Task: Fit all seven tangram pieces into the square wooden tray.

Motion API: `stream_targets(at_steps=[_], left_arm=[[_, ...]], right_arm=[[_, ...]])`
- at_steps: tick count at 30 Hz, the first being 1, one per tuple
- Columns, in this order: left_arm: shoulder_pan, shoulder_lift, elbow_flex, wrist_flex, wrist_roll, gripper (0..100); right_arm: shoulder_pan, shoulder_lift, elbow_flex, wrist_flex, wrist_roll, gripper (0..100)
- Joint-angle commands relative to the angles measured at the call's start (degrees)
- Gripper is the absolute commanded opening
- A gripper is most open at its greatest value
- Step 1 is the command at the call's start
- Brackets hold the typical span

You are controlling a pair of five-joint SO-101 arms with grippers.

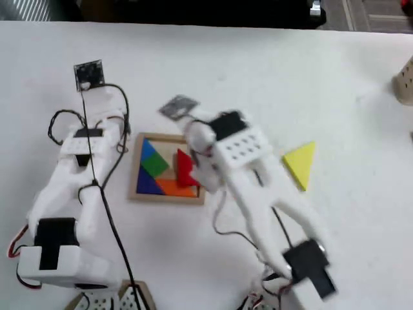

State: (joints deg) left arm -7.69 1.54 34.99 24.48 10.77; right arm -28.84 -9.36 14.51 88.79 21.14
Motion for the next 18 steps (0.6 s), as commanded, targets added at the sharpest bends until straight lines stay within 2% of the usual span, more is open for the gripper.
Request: stream_targets(at_steps=[1, 8, 11, 14, 18], left_arm=[[3.82, -2.77, -1.76, 2.55, -0.53, 2], [9.98, -16.22, 9.93, 3.08, -0.70, 2], [13.32, -23.96, 15.47, 3.08, -0.79, 2], [16.92, -30.73, 19.96, 3.34, -0.53, 2], [23.69, -36.35, 24.26, 3.43, -0.35, 2]], right_arm=[[5.14, -8.66, 10.81, -8.84, 0.62, 38.5], [16.66, -13.41, 20.31, -10.86, 1.14, 11.1], [23.16, -14.81, 22.59, -10.95, 1.14, 2.9], [27.74, -17.45, 26.11, -11.91, 1.23, 2.0], [29.93, -22.46, 35.08, -17.54, 3.96, 1.7]])
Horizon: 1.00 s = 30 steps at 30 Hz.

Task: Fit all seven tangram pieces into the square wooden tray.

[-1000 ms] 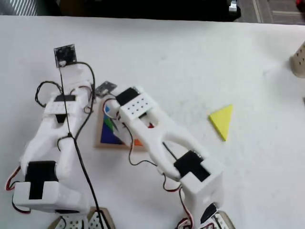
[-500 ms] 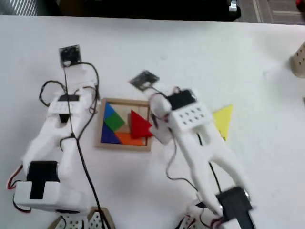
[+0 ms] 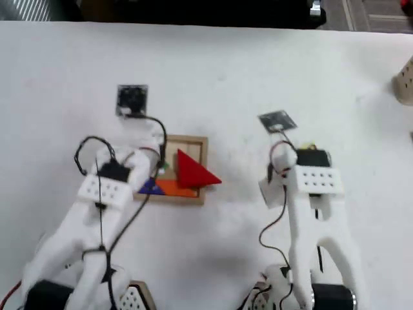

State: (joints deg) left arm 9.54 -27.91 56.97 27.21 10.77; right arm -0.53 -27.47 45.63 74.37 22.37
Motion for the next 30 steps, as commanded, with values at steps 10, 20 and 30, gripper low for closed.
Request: stream_targets(at_steps=[10, 20, 30], left_arm=[[28.70, -8.48, 9.41, 0.70, -0.70, 2], [29.76, -8.40, 8.18, 14.07, -0.70, 2], [23.43, -8.31, 7.74, 12.57, -0.70, 2]], right_arm=[[3.03, -10.59, 11.52, -7.16, 4.57, 1.8], [2.95, 0.57, 8.97, -11.12, 6.15, 1.8], [3.03, 7.34, 6.42, -11.56, 5.98, 1.8]])
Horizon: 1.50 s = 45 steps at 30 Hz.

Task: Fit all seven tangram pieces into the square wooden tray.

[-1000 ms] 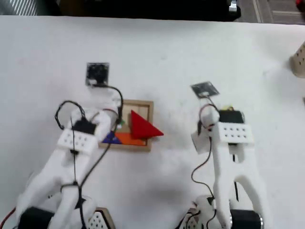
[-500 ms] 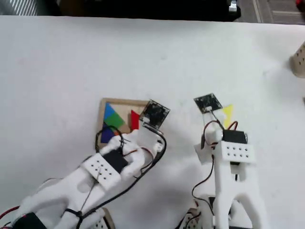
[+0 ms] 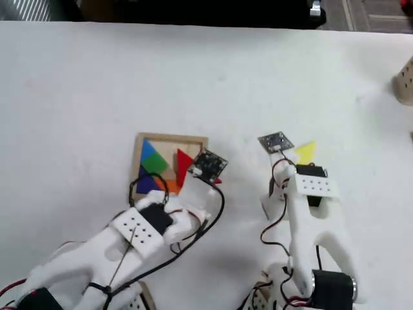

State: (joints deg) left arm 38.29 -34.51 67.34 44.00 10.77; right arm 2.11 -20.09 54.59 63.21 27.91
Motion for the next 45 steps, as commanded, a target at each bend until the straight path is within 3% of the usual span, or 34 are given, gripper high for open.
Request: stream_targets(at_steps=[1, 10, 20, 28, 37, 45], left_arm=[[-7.60, -1.71, -2.64, -5.36, -0.70, 2], [-8.48, -0.84, -2.64, -8.44, -0.53, 2], [-8.57, 14.55, -10.81, -9.05, -0.35, 2], [-15.60, 13.67, -11.52, -9.41, -0.35, 2], [-17.89, 14.11, -13.01, -9.58, -0.35, 2], [-24.22, 14.11, -13.01, -16.53, -0.26, 2]], right_arm=[[0.40, -0.04, -2.55, -0.40, 0.44, 1.8], [0.40, -0.04, -2.55, -0.31, 0.35, 1.8], [0.31, 0.40, -2.46, -0.48, 0.35, 1.8], [0.04, 0.40, -2.46, -0.57, 0.35, 1.8], [-0.04, 0.48, -2.46, -0.48, 0.35, 1.8], [-0.13, 0.48, -2.20, -0.57, 0.35, 1.8]])
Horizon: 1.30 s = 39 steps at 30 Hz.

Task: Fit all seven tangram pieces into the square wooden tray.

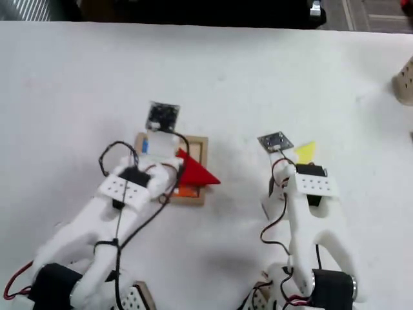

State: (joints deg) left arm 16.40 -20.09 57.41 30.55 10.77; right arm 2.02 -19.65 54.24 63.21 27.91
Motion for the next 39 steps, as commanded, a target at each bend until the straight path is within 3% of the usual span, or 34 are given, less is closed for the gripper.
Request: stream_targets(at_steps=[1, 7, 12, 17, 31, 39], left_arm=[[-2.51, -0.31, -3.08, -3.16, -0.26, 2], [-2.51, -1.27, -2.64, -1.85, -0.26, 2], [5.49, -10.77, -1.58, 10.55, -0.26, 2], [11.91, -16.92, 5.54, 5.71, -0.62, 2], [11.65, 8.48, -9.85, 12.48, -3.16, 2], [3.30, 12.88, -13.89, 12.48, -3.08, 2]], right_arm=[[-0.04, 0.04, -1.76, -0.57, 0.35, 1.8], [-0.04, 0.04, -1.76, -0.57, 0.35, 1.8], [-0.04, 0.04, -1.76, -0.66, 0.62, 1.8], [-0.04, 0.04, -1.76, -0.66, 0.70, 1.8], [-1.19, 0.13, -1.67, -0.66, 0.79, 1.8], [-1.19, 0.13, -1.67, -0.66, 0.88, 1.8]])
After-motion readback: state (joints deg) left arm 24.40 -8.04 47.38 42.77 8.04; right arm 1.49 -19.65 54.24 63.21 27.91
